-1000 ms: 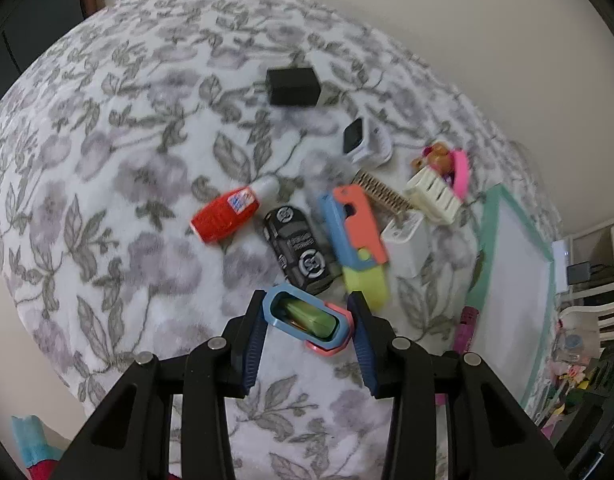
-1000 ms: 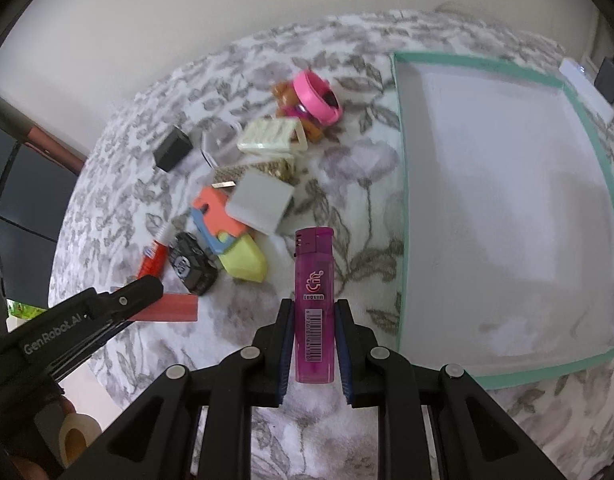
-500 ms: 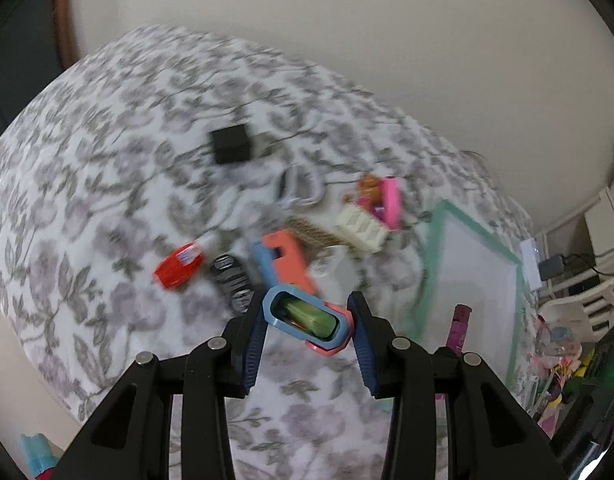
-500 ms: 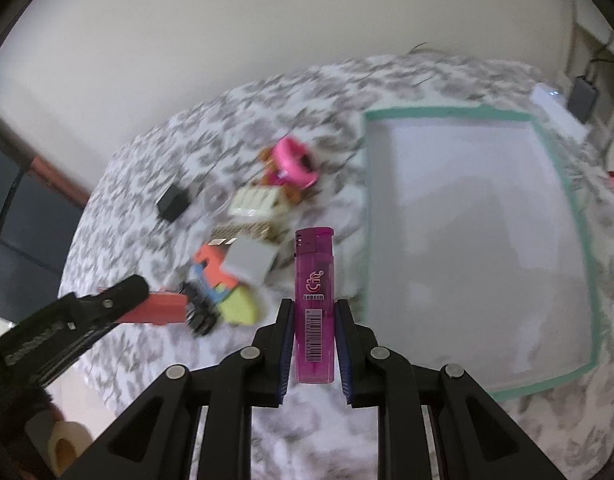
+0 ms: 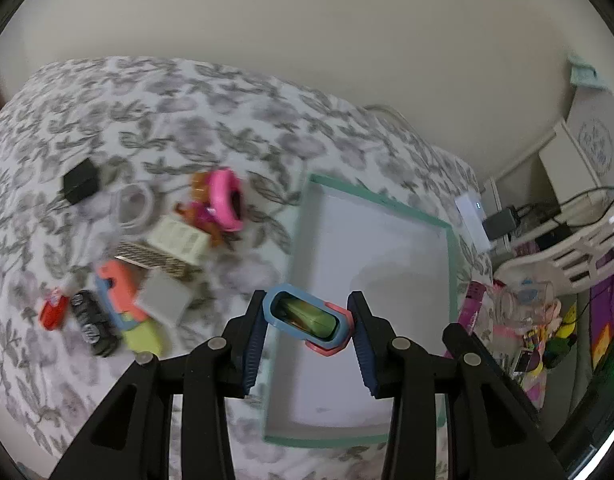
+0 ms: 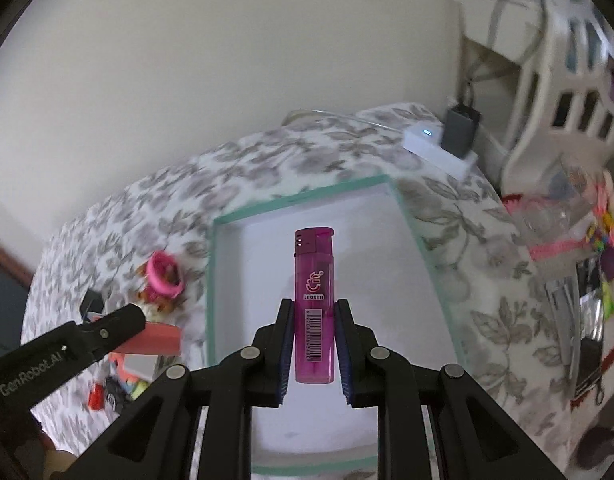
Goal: Organize rigid objects
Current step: 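Lower the lighter into the tray and open the right tool while the left tool releases the toy knife there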
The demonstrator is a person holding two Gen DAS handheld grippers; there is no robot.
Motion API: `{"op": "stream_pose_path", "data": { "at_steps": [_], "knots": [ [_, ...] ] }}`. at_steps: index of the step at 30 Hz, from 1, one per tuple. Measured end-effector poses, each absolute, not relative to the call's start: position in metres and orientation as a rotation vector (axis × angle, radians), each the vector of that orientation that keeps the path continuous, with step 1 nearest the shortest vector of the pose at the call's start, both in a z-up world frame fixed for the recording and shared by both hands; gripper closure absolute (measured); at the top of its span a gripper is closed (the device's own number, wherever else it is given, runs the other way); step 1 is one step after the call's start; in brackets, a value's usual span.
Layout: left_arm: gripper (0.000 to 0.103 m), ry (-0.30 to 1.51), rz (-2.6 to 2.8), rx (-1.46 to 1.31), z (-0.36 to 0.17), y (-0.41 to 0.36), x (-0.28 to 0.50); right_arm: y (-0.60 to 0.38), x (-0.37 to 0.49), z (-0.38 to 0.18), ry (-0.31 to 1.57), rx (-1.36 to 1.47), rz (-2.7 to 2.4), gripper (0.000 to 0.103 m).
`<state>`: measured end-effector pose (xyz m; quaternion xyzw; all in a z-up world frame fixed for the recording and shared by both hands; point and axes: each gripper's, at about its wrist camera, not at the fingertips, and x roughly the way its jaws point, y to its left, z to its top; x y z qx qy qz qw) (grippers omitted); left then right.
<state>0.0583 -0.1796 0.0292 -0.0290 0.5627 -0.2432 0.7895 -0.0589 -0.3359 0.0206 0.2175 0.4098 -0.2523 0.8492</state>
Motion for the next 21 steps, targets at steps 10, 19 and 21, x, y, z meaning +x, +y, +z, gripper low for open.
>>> {"op": "stream_pose_path", "data": {
  "at_steps": [10, 19, 21],
  "knots": [
    [0.061, 1.328, -0.538, 0.007, -0.011, -0.224, 0.062, -0.367, -0.057, -0.019, 0.959, 0.399, -0.666, 0.082],
    [0.061, 1.401, -0.513, 0.045, -0.052, -0.248, 0.073, -0.373, -0.049, -0.042, 1.014, 0.334, -0.705, 0.082],
    [0.064, 1.382, -0.51, 0.05, -0.053, -0.252, 0.074, -0.375, -0.047, -0.048, 1.023, 0.335, -0.707, 0.082]
  ]
}}
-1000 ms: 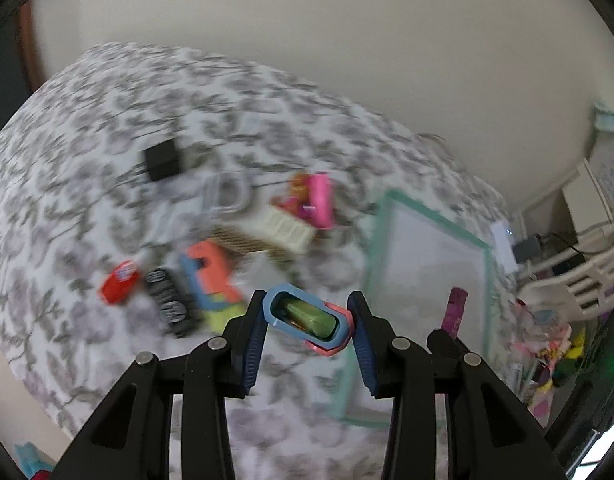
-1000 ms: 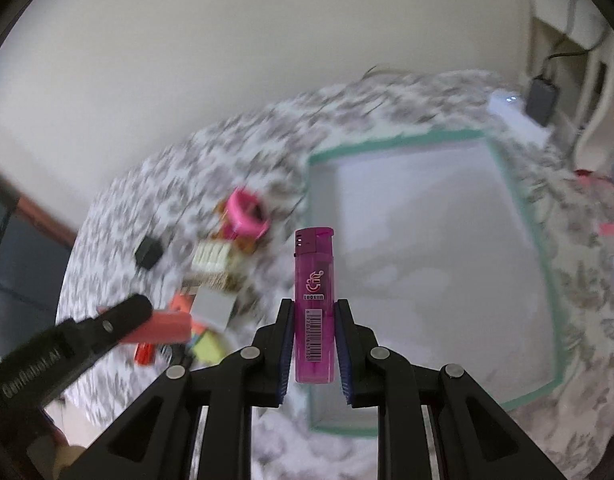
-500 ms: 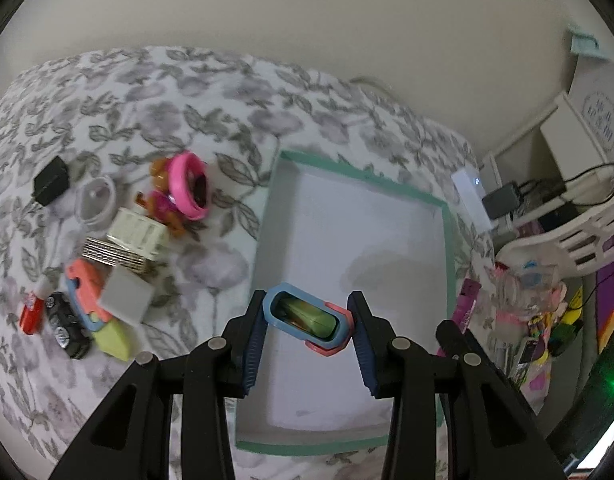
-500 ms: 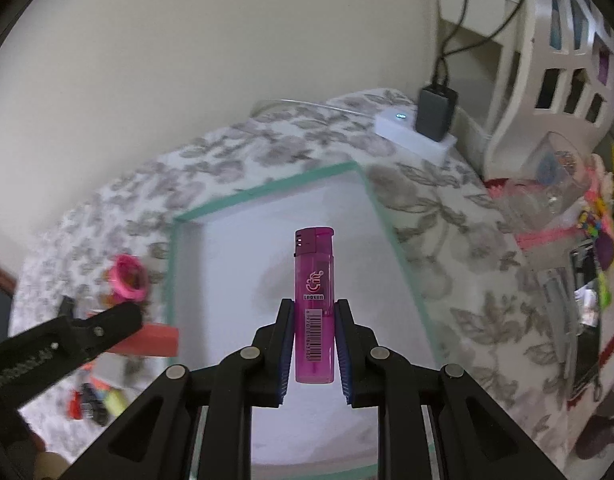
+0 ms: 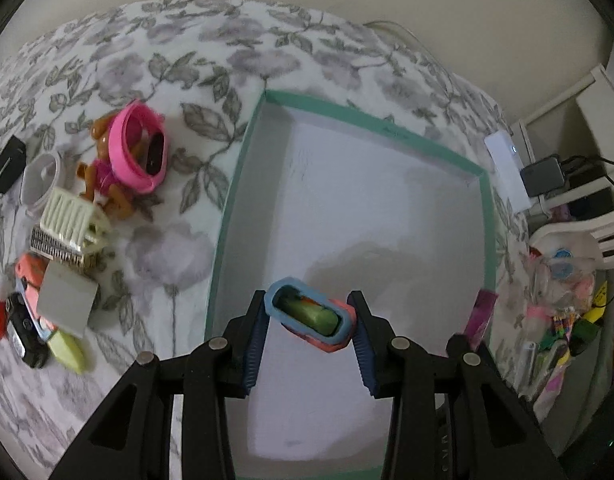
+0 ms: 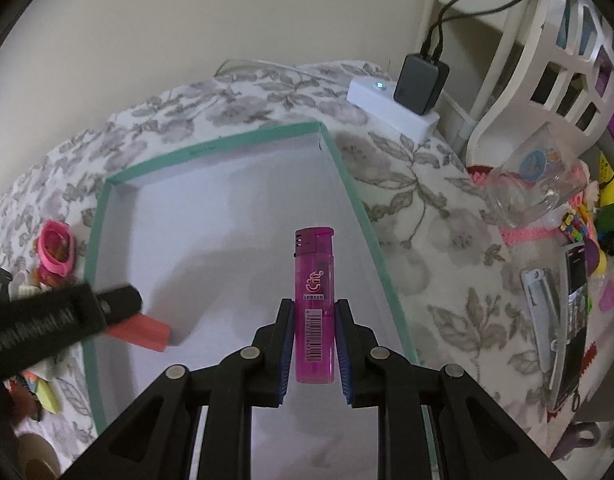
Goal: Organize rigid objects
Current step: 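Lower the lighter into the tray and open the right tool while the left tool releases the toy knife there, then move the right tool to the black toy car while the left tool moves to the red glue bottle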
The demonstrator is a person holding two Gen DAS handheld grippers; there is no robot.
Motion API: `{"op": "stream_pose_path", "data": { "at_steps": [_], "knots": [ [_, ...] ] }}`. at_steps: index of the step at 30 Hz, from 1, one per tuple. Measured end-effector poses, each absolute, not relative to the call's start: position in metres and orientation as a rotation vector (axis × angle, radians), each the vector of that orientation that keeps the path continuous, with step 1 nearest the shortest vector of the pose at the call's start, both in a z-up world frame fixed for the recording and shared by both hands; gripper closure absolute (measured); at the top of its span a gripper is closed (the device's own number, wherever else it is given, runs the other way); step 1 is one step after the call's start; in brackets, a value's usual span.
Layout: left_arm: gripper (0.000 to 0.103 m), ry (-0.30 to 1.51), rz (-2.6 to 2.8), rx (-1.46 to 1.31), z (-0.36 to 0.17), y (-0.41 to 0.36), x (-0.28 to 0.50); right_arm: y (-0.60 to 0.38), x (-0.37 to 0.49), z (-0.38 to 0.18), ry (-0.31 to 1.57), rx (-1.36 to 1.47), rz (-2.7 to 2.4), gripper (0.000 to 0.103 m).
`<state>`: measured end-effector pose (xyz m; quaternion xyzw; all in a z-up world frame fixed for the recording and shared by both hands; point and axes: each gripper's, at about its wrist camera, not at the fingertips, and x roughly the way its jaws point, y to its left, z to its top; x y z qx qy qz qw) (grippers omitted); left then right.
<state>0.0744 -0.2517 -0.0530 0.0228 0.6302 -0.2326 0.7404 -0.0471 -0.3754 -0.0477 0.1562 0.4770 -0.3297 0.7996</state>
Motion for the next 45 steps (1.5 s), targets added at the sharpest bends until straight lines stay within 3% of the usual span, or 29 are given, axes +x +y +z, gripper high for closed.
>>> {"op": "stream_pose_path", "data": {
  "at_steps": [12, 26, 28, 30, 32, 34, 36, 38, 45],
  "knots": [
    [0.068, 1.379, -0.484, 0.092, -0.078, -0.27, 0.09, -0.388, -0.042, -0.069, 1.043, 0.356, -0.726, 0.082],
    [0.068, 1.341, -0.516, 0.109, -0.066, -0.261, 0.079, -0.39, -0.043, -0.067, 1.04, 0.367, -0.723, 0.081],
    [0.067, 1.331, -0.524, 0.099, -0.058, -0.259, 0.077, -0.389, -0.043, -0.065, 1.039, 0.363, -0.724, 0.077],
    [0.067, 1.318, -0.53, 0.093, -0.05, -0.254, 0.076, -0.389, -0.044, -0.061, 1.033, 0.366, -0.723, 0.065],
    [0.064, 1.299, -0.536, 0.078, -0.041, -0.247, 0.075, -0.389, -0.046, -0.057, 1.022, 0.372, -0.72, 0.059],
    [0.054, 1.28, -0.536, 0.059, -0.033, -0.238, 0.075, -0.387, -0.047, -0.053, 1.013, 0.368, -0.72, 0.055],
    [0.038, 1.263, -0.531, 0.036, -0.025, -0.228, 0.075, -0.385, -0.047, -0.049, 1.006, 0.356, -0.723, 0.044],
    [0.032, 1.246, -0.529, 0.009, -0.02, -0.217, 0.074, -0.382, -0.048, -0.045, 0.991, 0.353, -0.71, 0.039],
    [0.03, 1.18, -0.494, 0.017, -0.012, -0.189, 0.07, -0.375, -0.054, -0.033, 0.94, 0.352, -0.696, 0.021]
  ]
}}
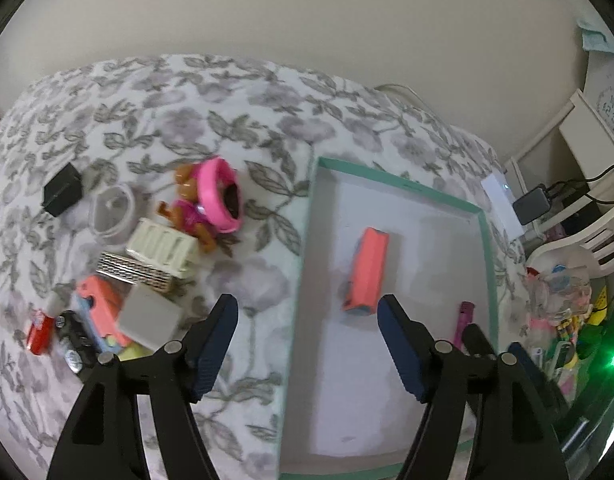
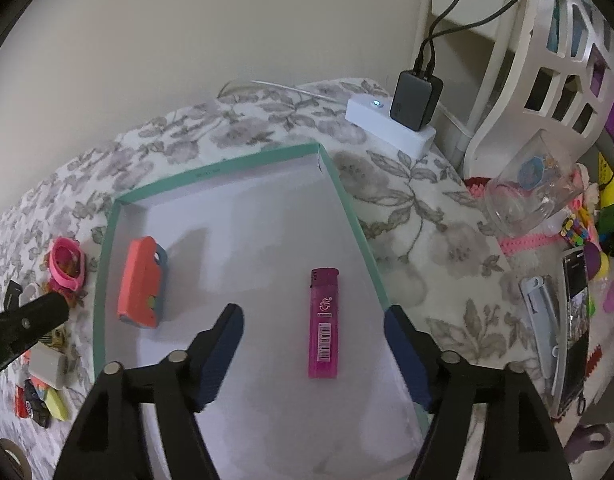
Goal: Organize rigid objects
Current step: 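Move the right tool to the black toy car while the left tool moves to the red glue bottle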
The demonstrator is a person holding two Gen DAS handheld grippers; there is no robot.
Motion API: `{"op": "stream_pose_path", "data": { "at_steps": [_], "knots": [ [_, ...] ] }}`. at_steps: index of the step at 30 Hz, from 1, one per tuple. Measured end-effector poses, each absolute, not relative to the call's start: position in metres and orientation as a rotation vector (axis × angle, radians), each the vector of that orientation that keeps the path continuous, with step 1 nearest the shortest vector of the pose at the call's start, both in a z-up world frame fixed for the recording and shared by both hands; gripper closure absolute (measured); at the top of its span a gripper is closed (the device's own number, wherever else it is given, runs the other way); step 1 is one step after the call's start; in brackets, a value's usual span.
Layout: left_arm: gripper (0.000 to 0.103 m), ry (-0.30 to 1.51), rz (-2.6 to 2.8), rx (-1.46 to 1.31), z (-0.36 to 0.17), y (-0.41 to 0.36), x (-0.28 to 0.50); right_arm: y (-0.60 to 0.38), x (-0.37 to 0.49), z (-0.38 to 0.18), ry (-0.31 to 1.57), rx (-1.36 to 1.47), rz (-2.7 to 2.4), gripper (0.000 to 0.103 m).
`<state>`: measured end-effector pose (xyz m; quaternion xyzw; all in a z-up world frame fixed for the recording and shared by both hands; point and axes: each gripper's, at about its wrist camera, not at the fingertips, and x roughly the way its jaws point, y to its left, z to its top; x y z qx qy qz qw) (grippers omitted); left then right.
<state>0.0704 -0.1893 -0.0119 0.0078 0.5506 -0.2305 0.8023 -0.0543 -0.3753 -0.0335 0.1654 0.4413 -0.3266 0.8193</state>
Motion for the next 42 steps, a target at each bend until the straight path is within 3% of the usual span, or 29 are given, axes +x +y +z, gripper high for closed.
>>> {"op": "stream_pose_path", "data": {
  "at_steps": [7, 8, 9, 10, 19, 27, 33, 42],
  "knots": [
    [0.029, 1.15, -0.437, -0.013, -0.016, -0.159, 0.07, -0.373, -0.058, -0.034, 0.934, 0.376, -0.685, 0.01],
    [0.022, 1.147, -0.425, -0.029, -0.016, -0.152, 0.071, -0.372, -0.058, -0.034, 0.931, 0.375, -0.682, 0.004],
    [0.005, 1.146, -0.416, -0.04, -0.017, -0.148, 0.071, -0.371, -0.057, -0.033, 0.921, 0.379, -0.671, 0.0],
    [0.0, 1.141, -0.405, -0.051, -0.017, -0.143, 0.072, -0.371, -0.057, -0.033, 0.912, 0.386, -0.66, 0.0],
    [0.0, 1.063, -0.251, -0.095, 0.001, -0.077, 0.091, -0.349, -0.043, -0.022, 0.861, 0.405, -0.587, 0.0],
    [0.0, 1.011, -0.101, -0.107, 0.026, 0.003, 0.109, -0.274, -0.005, 0.01, 0.781, 0.287, -0.422, 0.0],
    [0.0, 1.064, 0.004, -0.018, 0.021, 0.039, 0.119, -0.23, 0.022, 0.01, 0.821, 0.29, -0.315, 0.0],
    [0.0, 1.248, 0.073, -0.055, -0.027, 0.071, 0.135, -0.183, 0.049, -0.028, 0.966, 0.242, -0.243, 0.0]
  ]
}}
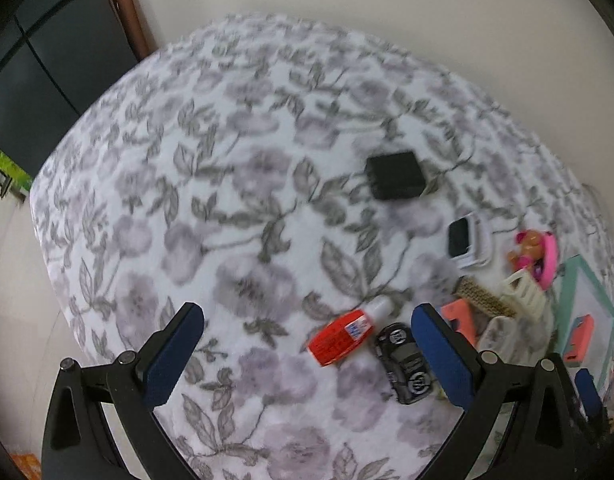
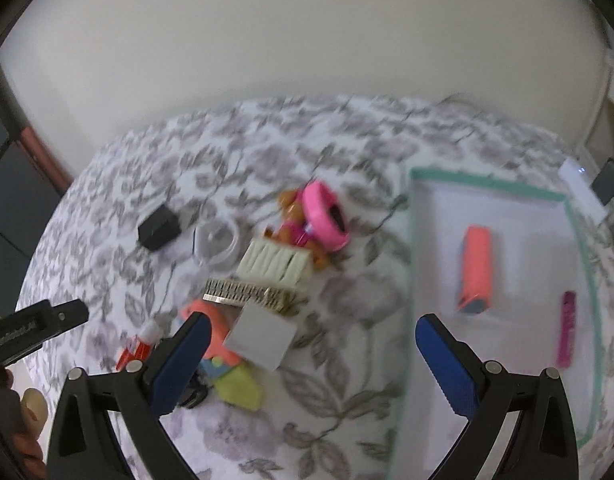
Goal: Organize rigid objects
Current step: 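Move the right tool to the black toy car while the left tool moves to the red glue bottle, then grasp the black toy car with the right tool while the left tool grasps the red glue bottle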
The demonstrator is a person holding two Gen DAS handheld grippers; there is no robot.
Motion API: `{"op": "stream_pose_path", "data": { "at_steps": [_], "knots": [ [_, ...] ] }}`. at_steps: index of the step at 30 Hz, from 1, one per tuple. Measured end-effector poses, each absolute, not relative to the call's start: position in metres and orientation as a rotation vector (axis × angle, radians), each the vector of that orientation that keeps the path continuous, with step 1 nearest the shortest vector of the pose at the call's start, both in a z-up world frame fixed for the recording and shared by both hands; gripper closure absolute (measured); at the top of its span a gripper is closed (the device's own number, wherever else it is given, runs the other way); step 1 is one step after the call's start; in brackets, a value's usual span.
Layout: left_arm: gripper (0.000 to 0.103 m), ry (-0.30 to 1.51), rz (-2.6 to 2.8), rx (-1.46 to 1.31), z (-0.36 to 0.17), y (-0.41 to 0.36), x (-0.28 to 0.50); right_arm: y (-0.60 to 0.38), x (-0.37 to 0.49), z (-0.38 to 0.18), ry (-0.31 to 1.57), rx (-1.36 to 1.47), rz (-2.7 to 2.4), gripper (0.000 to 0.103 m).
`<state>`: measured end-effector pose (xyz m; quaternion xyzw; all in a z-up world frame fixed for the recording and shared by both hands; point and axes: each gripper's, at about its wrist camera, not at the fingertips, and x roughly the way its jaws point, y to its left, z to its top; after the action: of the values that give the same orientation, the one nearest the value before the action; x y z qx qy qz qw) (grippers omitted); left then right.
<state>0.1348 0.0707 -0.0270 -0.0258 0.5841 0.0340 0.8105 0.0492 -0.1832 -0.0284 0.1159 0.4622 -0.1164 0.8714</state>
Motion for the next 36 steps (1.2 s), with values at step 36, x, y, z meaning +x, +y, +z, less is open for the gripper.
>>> {"op": "stream_pose_path", "data": {
  "at_steps": [36],
  "knots": [
    [0.0, 1.468, 0.002, -0.128, -0.088, 0.099, 0.154, -0.079, 0.076, -0.08, 1.142, 0.086, 0.045, 0.04]
  ]
}}
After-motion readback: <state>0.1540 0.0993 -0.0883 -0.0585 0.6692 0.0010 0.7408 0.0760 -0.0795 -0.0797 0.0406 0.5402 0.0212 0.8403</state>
